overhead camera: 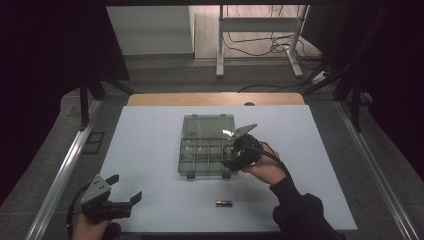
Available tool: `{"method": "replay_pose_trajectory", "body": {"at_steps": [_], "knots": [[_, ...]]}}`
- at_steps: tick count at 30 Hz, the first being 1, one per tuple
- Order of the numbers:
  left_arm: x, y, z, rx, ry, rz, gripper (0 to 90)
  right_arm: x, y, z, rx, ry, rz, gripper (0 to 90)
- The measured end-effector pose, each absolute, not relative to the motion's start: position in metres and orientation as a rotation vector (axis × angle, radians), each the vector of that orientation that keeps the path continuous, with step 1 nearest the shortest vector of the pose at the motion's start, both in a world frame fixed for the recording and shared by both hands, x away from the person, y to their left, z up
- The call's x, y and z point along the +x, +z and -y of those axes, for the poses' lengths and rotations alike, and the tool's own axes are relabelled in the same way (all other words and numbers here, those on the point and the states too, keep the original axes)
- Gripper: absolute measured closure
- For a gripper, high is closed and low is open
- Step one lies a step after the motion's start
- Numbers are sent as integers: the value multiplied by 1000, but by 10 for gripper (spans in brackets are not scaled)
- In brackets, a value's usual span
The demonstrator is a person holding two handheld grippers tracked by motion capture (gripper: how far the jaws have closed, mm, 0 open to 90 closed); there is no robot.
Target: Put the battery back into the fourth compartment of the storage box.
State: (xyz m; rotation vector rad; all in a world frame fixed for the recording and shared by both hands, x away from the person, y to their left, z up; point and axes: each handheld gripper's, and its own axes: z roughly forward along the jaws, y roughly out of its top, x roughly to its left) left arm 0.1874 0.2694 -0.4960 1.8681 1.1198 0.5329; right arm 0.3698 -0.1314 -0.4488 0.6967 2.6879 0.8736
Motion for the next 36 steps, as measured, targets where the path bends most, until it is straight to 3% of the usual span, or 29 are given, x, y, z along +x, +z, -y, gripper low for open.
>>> {"method": "replay_pose_trajectory", "body": {"at_steps": [9, 27, 30, 36], "knots": [[187, -496, -269, 1871, 535, -1119, 19, 353, -450, 134, 688, 887, -2741, 11], [187, -496, -269, 1875, 536, -1117, 19, 319, -459, 133, 682, 861, -2847, 1], [187, -496, -269, 1876, 537, -1116, 19, 312, -461, 131, 657, 822, -2853, 28], [187, -496, -269, 1875, 536, -1116, 19, 299, -469, 126, 605, 754, -2892, 183]]}}
